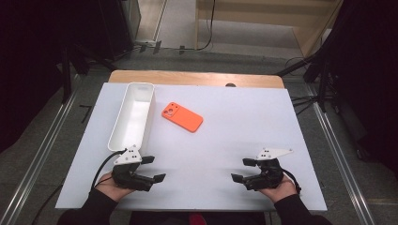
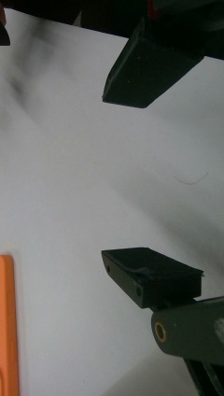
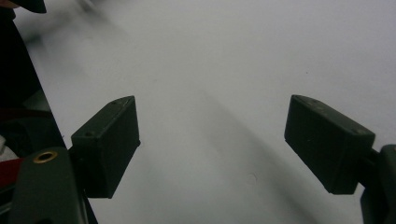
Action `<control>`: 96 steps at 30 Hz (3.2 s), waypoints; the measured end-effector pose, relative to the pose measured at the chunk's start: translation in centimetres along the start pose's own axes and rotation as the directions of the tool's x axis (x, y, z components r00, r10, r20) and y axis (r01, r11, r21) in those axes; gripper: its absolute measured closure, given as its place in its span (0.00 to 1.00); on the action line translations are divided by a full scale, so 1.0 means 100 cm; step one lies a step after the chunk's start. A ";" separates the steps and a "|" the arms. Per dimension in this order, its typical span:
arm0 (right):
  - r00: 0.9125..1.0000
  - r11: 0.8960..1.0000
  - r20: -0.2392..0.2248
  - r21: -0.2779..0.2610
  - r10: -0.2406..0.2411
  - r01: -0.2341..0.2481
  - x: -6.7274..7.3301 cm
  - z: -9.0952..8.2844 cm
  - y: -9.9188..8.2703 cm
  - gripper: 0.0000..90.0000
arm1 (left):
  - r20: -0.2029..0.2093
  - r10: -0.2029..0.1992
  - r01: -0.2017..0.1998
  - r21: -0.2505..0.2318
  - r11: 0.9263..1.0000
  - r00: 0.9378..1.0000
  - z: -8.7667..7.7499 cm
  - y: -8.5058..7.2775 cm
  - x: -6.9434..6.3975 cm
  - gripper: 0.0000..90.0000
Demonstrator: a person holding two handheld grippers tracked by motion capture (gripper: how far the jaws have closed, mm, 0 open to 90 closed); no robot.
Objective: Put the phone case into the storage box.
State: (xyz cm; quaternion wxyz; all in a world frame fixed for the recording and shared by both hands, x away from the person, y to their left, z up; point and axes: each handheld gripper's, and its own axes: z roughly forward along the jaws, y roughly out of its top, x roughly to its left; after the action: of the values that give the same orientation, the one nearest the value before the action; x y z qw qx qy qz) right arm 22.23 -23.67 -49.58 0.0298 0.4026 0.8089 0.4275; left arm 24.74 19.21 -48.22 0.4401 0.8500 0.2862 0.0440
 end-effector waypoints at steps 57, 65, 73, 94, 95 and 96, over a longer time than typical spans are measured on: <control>1.000 1.000 0.016 0.000 -0.001 0.001 -0.004 0.001 0.005 0.07 | 0.013 -0.001 0.001 0.006 1.000 1.000 -0.001 -0.001 0.001 0.23; 0.999 1.000 0.036 -0.003 -0.002 0.002 -0.007 0.004 0.020 0.07 | 0.010 -0.002 0.002 0.010 1.000 1.000 -0.001 -0.001 0.001 0.23; 0.999 1.000 0.041 -0.010 -0.012 0.012 -0.007 0.002 0.031 0.07 | 0.014 -0.002 0.002 0.009 1.000 1.000 -0.001 -0.002 0.001 0.23; 0.997 0.998 0.007 0.000 -0.070 0.070 -0.016 0.014 0.063 0.13 | 0.022 -0.008 0.007 0.013 1.000 1.000 0.000 -0.002 0.002 0.23; 0.997 0.997 0.010 -0.007 -0.075 0.075 -0.017 0.014 0.064 0.14 | 0.022 -0.006 0.006 0.014 1.000 1.000 0.000 -0.002 0.002 0.23; 0.997 0.997 0.006 -0.006 -0.078 0.078 -0.017 0.015 0.065 0.14 | 0.022 -0.007 0.006 0.014 1.000 1.000 0.000 -0.002 0.002 0.23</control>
State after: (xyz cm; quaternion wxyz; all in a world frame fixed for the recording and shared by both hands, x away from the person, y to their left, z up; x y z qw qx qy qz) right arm 28.09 -21.81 -46.37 0.0497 0.3720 0.8225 0.4274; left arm 24.77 19.44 -48.41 0.4374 0.8526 0.2844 0.0312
